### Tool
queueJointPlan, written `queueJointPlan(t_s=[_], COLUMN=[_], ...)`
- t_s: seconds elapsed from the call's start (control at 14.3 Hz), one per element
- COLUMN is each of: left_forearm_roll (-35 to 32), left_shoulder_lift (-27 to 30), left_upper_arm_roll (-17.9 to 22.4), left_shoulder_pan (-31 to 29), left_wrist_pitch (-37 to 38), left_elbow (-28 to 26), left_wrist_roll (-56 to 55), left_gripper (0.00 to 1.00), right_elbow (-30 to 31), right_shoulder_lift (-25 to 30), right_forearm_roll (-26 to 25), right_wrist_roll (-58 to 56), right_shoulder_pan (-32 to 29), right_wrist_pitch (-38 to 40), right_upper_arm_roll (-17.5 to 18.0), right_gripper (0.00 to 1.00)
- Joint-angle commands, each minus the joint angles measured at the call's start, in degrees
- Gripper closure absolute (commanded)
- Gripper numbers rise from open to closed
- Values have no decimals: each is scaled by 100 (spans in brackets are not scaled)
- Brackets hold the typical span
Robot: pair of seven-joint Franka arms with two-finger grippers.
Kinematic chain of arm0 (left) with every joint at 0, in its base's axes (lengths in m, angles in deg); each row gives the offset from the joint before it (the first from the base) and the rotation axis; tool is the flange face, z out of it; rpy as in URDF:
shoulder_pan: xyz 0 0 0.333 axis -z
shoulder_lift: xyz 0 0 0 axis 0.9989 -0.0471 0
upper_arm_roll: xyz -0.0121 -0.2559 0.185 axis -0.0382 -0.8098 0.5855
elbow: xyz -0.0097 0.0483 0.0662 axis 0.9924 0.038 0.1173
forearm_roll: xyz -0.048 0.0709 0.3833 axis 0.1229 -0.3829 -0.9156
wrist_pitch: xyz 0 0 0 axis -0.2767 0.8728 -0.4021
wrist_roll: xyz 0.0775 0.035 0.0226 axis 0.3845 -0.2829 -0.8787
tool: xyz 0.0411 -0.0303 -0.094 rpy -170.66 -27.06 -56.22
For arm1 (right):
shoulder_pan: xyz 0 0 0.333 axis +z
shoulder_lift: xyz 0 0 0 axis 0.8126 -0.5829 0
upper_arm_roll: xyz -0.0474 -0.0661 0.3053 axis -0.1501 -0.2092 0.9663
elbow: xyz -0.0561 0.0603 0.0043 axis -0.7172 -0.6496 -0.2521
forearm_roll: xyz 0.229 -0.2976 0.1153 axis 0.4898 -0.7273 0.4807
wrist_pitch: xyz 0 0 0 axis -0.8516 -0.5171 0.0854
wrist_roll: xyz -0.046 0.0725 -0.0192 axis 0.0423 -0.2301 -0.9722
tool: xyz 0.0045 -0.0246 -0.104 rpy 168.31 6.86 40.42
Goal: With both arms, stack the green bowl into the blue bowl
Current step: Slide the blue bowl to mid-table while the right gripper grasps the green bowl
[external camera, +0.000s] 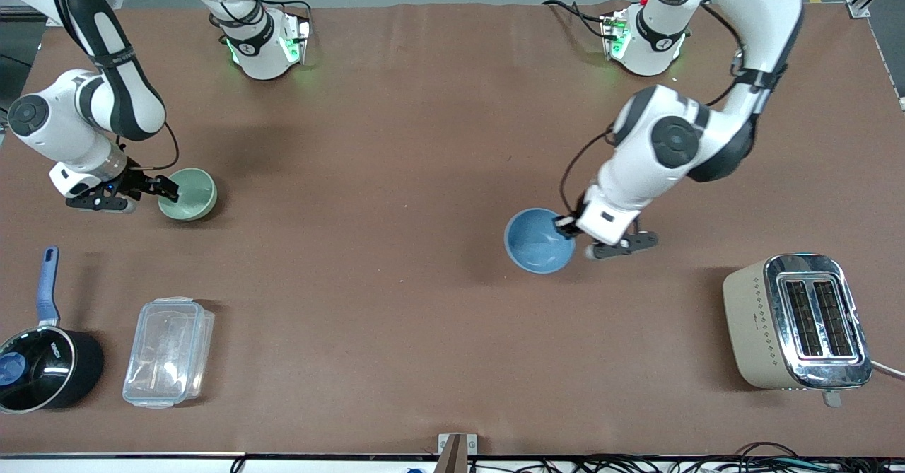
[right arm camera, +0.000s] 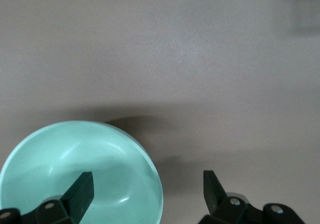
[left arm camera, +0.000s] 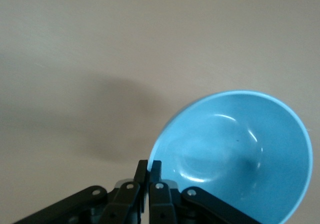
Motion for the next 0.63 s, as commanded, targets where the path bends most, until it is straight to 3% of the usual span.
queueJointPlan(t_s=[0.0,0.42,0.49,0.56], left_forearm_roll=[0,-8,-8,-8], left_shoulder_lift=[-647,-1571,-1720,-1852], left_upper_arm_roll=[34,341,480,656], left_shoulder_pan=[573,1778,2015,2278], left_wrist_pitch=[138,130,138,138], left_elbow=[790,1581,1757,1915], left_wrist_roll=[-534,-1432,-1616,-1748], left_gripper=[100,100,100,100], right_elbow=[198,312,312,312], right_shoulder_lift=[-33,-112,-112,-112], right_forearm_roll=[-48,-40,-48,-48], right_wrist_roll=[-47,-38,-38,-29], right_shoulder_pan=[-126,-215,-223,-214], right_wrist_pitch=[-312,-522,-514,-514], right_upper_arm_roll=[82,91,91,91], right_gripper=[5,11,15,26])
